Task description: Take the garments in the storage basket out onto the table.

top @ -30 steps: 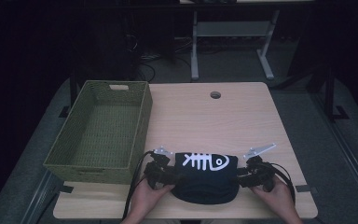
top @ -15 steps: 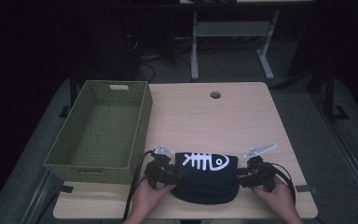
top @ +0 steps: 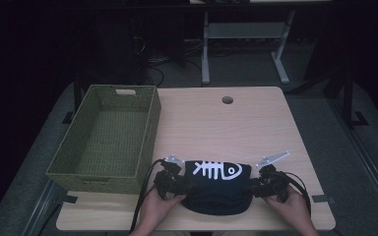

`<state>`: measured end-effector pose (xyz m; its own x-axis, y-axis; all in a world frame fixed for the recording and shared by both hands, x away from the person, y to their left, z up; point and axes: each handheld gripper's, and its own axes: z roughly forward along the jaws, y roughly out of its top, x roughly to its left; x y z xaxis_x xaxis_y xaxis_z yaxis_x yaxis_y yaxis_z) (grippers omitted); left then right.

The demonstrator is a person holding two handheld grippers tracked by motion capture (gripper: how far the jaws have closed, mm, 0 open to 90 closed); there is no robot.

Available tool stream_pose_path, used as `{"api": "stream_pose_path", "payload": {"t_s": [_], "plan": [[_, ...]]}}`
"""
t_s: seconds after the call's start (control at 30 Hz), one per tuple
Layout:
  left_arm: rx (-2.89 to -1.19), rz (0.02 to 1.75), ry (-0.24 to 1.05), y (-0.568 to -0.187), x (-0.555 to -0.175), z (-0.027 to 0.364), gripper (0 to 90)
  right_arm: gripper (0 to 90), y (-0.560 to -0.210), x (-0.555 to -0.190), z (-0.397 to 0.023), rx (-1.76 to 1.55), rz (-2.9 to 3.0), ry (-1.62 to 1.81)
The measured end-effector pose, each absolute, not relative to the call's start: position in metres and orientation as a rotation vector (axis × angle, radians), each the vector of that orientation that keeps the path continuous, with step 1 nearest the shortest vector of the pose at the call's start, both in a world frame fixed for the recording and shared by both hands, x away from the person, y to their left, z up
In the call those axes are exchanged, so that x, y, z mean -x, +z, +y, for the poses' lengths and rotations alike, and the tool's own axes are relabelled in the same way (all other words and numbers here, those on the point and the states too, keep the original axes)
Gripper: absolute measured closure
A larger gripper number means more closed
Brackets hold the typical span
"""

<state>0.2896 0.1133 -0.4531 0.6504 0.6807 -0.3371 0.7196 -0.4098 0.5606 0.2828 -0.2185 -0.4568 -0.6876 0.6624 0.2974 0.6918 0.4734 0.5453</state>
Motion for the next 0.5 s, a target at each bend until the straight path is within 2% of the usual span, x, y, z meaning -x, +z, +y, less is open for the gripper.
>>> {"api": "stream_pose_path", "payload": {"t_s": [0.5], "plan": [[-2.205, 1.044, -0.06, -0.4531, -0.2895, 0.1063, 56.4, 65.0, -0.4586, -0.2834, -0.2168, 1.208, -2.644, -1.009]]}}
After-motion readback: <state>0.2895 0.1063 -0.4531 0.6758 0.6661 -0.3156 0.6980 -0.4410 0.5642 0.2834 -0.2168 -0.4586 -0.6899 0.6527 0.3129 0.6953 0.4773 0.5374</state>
